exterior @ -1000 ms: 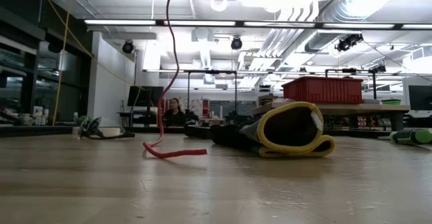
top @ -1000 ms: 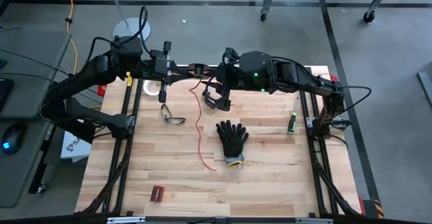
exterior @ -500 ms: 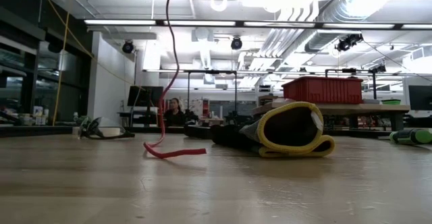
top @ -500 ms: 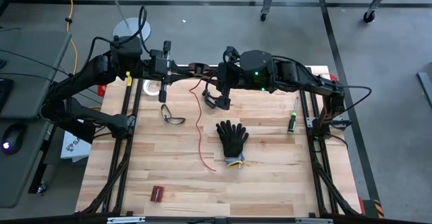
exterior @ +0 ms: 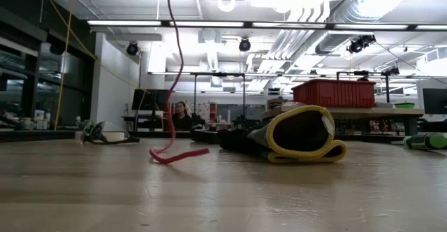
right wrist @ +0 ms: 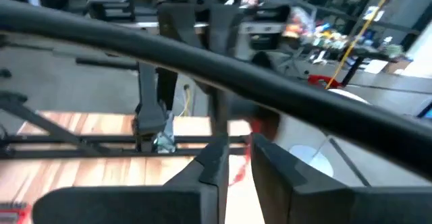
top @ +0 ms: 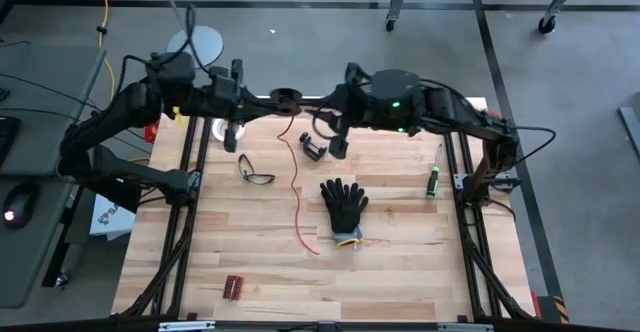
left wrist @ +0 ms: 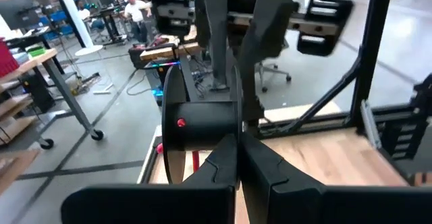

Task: Coil cords
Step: Coil the orange wire onto the spool

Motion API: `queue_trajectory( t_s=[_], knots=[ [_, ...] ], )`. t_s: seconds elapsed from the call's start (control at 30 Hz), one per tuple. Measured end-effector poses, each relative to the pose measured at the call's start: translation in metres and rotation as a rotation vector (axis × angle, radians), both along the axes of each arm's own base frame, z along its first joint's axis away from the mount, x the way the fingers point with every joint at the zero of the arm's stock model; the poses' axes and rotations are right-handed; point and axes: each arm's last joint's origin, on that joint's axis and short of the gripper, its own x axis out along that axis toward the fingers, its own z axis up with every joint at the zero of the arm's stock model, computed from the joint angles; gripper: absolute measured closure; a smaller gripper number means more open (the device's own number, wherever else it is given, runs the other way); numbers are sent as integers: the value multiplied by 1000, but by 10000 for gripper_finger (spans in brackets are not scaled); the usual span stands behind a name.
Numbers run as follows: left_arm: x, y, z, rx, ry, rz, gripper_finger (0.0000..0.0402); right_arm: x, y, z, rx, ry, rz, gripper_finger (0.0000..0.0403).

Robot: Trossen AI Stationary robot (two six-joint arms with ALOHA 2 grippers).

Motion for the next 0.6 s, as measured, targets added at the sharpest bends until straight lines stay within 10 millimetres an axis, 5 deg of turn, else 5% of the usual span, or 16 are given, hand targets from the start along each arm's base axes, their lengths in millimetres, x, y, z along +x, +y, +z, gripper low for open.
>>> queue_trajectory(
  t_s=[0.33,0.6],
  knots=[
    [-20,-7,42,-366,-184,-127,401,-18,-6,10,78,-22,-18,244],
    [-21,1,61,-713,-307,-244,401,16,-5,0,198,-101,285,242]
  ],
)
